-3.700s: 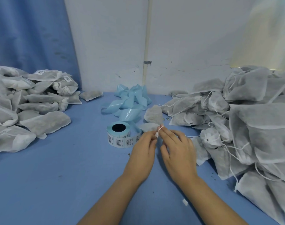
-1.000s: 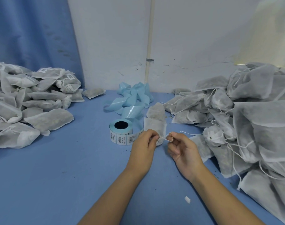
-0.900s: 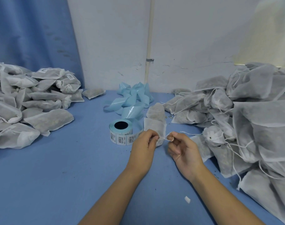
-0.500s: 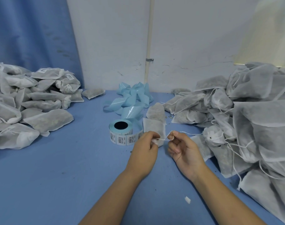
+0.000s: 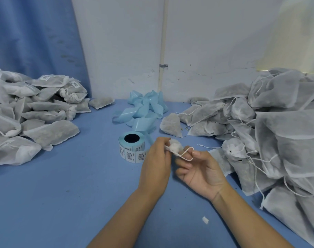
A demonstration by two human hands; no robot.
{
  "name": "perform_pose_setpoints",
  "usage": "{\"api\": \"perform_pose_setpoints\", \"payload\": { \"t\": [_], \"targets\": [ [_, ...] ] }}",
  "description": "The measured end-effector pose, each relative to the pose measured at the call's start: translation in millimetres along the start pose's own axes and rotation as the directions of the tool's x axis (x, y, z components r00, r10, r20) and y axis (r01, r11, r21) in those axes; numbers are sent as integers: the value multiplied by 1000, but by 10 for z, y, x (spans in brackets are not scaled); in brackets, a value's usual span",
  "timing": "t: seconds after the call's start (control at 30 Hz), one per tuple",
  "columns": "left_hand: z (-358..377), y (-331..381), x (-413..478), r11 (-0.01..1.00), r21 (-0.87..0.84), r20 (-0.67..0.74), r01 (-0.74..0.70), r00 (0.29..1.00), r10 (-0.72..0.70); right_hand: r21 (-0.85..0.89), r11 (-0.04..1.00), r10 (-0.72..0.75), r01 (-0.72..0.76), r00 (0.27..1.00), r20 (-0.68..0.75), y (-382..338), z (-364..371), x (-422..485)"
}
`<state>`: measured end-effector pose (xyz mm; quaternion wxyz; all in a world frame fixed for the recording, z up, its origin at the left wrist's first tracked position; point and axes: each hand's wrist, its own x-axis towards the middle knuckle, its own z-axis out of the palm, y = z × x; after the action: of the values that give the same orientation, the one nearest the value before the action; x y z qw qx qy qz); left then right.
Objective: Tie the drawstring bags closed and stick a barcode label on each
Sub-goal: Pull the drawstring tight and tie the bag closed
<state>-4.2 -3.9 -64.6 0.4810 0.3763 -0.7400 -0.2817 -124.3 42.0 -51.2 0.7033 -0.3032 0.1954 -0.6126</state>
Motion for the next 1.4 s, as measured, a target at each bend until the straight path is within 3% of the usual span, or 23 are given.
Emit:
{"api": "perform_pose_setpoints", "payload": {
  "t": [0.1, 0.2, 0.3, 0.4, 0.57, 0.8, 1.0, 1.17, 1.4],
  "targets": [
    [-40, 53, 12, 988, -157, -179, 10, 983, -38, -33, 999, -19, 17, 998, -51, 17, 3, 11],
    [-79, 84, 35, 965, -261, -339, -20, 938, -72, -159, 984, -117, 77, 959, -260, 34, -11, 58],
    [-103, 100, 61, 953, -298, -414, -49, 906, -83, -331, 938, -235, 106, 894, -381, 70, -22, 93],
    [-124, 108, 80, 952, -299, -442, -69, 894, -74, -414, 904, -292, 108, 863, -413, 120, -26, 112],
    [-133, 65, 101, 954, -298, -395, -33, 914, -92, -364, 928, -241, 74, 866, -438, 151, -46, 121],
    [-127, 60, 61, 885, -462, -242, 57, 952, -188, -342, 932, -285, 117, 820, -496, 175, -41, 148],
    [-71, 61, 2, 872, -488, -82, 29, 993, -80, -344, 930, -304, 133, 803, -512, 202, -14, 151],
    [-33, 74, 13, 864, -501, -145, 40, 981, -130, -365, 922, -311, 131, 812, -494, 202, 39, 142],
    [-44, 74, 76, 767, -635, -172, 94, 950, -259, -370, 918, -313, 142, 832, -457, 219, 90, 172]
  ]
}}
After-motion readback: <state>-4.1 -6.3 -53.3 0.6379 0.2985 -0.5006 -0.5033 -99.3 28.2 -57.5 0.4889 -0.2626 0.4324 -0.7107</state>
